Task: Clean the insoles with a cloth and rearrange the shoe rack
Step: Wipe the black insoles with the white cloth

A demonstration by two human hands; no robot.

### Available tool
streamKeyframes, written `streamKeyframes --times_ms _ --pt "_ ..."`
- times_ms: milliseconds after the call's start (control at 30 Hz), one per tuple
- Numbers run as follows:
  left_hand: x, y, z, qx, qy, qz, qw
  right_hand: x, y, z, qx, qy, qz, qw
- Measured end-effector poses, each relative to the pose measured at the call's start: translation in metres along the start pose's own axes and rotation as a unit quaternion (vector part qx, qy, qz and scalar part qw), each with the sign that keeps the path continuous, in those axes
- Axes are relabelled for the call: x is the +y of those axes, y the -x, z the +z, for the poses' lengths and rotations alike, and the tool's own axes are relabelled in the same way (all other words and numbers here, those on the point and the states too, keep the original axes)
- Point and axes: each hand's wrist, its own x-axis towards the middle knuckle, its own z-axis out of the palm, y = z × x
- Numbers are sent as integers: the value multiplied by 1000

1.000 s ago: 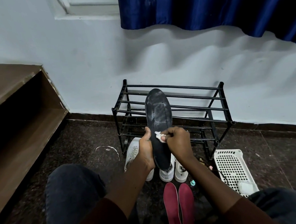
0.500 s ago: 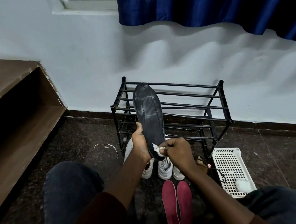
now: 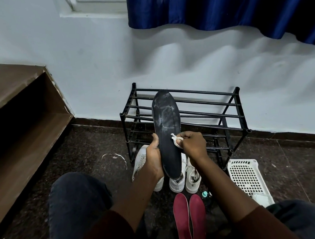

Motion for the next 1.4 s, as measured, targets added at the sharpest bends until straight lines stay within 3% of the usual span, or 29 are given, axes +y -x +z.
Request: streamKeyframes --times_ms 133,333,533,767,1000,1200,1400 --pt "-3 3 4 -9 -41 8 999 5 0 -8 2 -35 37 999" --pt "20 3 11 -49 20 23 998 5 10 -13 -124 -152 100 975" --pt "15 -3 13 -54 55 26 997 6 24 -12 -34 42 -45 998" --pt "17 3 8 11 -13 58 998 -10 3 -1 84 83 -129 985" --pt "16 2 -1 24 -9 54 998 -3 -2 4 71 119 -163 977" --pt "18 1 5 9 10 48 999 13 30 -3 -24 169 -144 975" --pt "13 1 7 17 -10 35 999 9 17 -3 30 145 -139 979"
